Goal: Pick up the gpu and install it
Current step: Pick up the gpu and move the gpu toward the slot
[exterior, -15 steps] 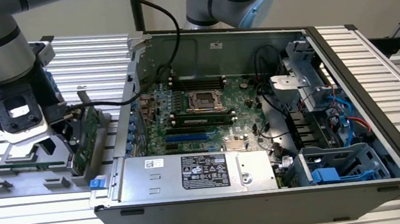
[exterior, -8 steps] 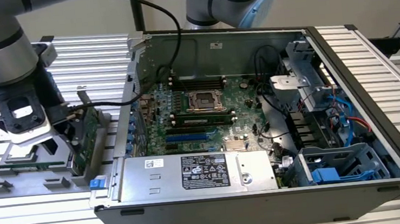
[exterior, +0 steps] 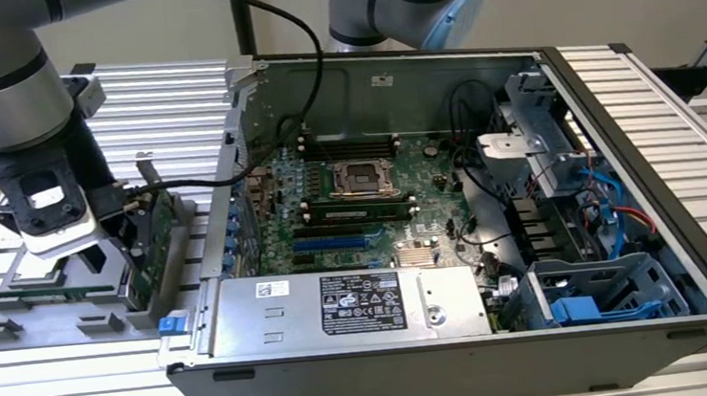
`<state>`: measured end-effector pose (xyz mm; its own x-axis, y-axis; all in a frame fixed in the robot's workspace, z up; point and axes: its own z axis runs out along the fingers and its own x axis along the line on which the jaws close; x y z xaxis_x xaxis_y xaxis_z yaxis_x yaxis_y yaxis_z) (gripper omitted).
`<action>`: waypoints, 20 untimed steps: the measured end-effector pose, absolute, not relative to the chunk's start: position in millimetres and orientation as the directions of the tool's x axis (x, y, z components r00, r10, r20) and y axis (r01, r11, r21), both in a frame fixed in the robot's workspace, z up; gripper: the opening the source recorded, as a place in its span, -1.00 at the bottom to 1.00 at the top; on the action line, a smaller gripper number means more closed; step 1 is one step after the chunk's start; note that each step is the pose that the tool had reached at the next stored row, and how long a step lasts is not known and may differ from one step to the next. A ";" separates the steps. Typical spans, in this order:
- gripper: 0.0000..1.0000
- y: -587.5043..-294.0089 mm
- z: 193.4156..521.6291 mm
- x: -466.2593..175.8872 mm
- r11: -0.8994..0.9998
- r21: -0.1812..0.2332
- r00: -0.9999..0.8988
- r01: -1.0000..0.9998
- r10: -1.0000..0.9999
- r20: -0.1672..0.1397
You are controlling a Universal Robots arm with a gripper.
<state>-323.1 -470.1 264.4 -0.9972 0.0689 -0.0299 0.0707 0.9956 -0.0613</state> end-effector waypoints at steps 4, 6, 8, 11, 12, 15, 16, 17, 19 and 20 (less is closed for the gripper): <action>1.00 -470.0 264.3 -322.9 0.996 -0.061 -0.997 0.070 0.069 -0.030; 1.00 -469.9 263.9 -322.9 0.996 -0.061 -0.997 0.070 0.068 -0.030; 1.00 -469.8 263.5 -323.0 0.996 -0.057 -0.997 0.070 0.069 -0.030; 1.00 -469.7 262.9 -322.9 0.997 -0.044 -0.997 0.070 0.069 -0.029; 1.00 -469.7 262.6 -322.9 0.997 -0.037 -0.997 0.070 0.069 -0.029; 1.00 -469.5 261.8 -323.0 0.997 -0.019 -0.997 0.070 0.070 -0.028; 1.00 -469.4 261.4 -323.0 0.997 -0.013 -0.997 0.070 0.070 -0.027; 1.00 -469.3 261.1 -323.0 0.997 -0.008 -0.997 0.070 0.070 -0.027; 1.00 -468.9 260.5 -322.8 0.998 0.002 -0.997 0.070 0.070 -0.027; 1.00 -468.6 260.0 -322.7 0.998 0.007 -0.997 0.070 0.070 -0.027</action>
<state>-322.7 -468.6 260.0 -0.9972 0.0705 -0.0266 0.0703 0.9975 0.0066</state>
